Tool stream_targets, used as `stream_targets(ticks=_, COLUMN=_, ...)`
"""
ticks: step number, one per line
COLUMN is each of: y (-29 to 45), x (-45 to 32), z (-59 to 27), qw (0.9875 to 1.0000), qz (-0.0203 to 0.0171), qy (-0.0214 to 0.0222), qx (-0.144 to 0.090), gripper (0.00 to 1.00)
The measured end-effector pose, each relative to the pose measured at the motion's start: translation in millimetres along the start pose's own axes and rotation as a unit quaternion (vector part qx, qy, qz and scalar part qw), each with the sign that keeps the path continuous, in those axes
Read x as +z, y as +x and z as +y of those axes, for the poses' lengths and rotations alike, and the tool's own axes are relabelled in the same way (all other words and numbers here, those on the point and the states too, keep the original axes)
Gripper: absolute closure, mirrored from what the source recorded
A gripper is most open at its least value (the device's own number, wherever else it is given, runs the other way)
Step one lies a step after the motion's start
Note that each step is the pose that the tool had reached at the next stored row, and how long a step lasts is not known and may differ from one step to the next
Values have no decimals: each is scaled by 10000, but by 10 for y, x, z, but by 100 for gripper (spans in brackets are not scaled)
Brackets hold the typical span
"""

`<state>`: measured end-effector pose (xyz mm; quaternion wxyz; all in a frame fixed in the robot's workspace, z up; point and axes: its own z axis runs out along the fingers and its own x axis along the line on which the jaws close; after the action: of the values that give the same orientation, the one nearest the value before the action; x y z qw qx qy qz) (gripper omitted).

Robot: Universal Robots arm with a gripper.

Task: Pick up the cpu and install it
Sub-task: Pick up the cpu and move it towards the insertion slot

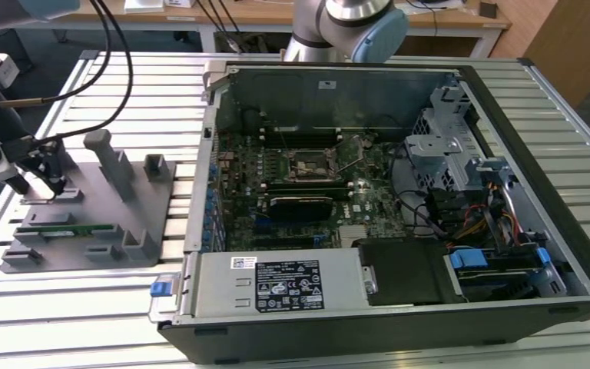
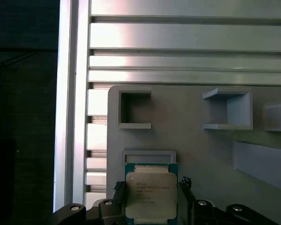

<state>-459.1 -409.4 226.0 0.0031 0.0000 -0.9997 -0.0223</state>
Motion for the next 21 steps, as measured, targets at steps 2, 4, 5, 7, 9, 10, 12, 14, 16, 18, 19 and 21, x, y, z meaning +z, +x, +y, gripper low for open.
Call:
stream_targets(ticks=2, y=0, x=-19, z=1, qw=10000, qz=0, qy=0, qx=0, gripper=47)
stream_targets(ticks=4, y=0, x=-39, z=2, qw=10000, qz=0, qy=0, qx=0, gripper=47)
stream_targets(ticks=5, y=0, x=-49, z=2, qw=10000, qz=0, qy=0, qx=0, gripper=47)
stream_targets(ticks=7, y=0, x=-69, z=3, qw=10000, qz=0, qy=0, qx=0, gripper=47)
stream_targets(ticks=9, y=1, x=-89, z=4, qw=10000, qz=0, qy=0, qx=0, gripper=47)
stream_targets(ticks=10, y=1, x=-101, z=4, qw=10000, qz=0, qy=0, qx=0, gripper=47)
stream_targets(ticks=12, y=1, x=-123, z=5, qw=10000, qz=0, qy=0, qx=0, gripper=47)
stream_targets(ticks=14, y=1, x=-146, z=6, qw=10000, qz=0, qy=0, qx=0, gripper=47)
stream_targets(ticks=16, y=1, x=-169, z=7, qw=10000, qz=0, qy=0, qx=0, gripper=47)
stream_targets(ticks=18, y=1, x=-193, z=9, qw=10000, qz=1, qy=0, qx=0, gripper=47)
stream_targets(ticks=19, y=1, x=-204, z=9, qw=10000, qz=0, qy=0, qx=0, gripper=47)
stream_targets(ticks=21, y=1, x=-225, z=10, qw=10000, qz=0, qy=0, qx=0, gripper=47)
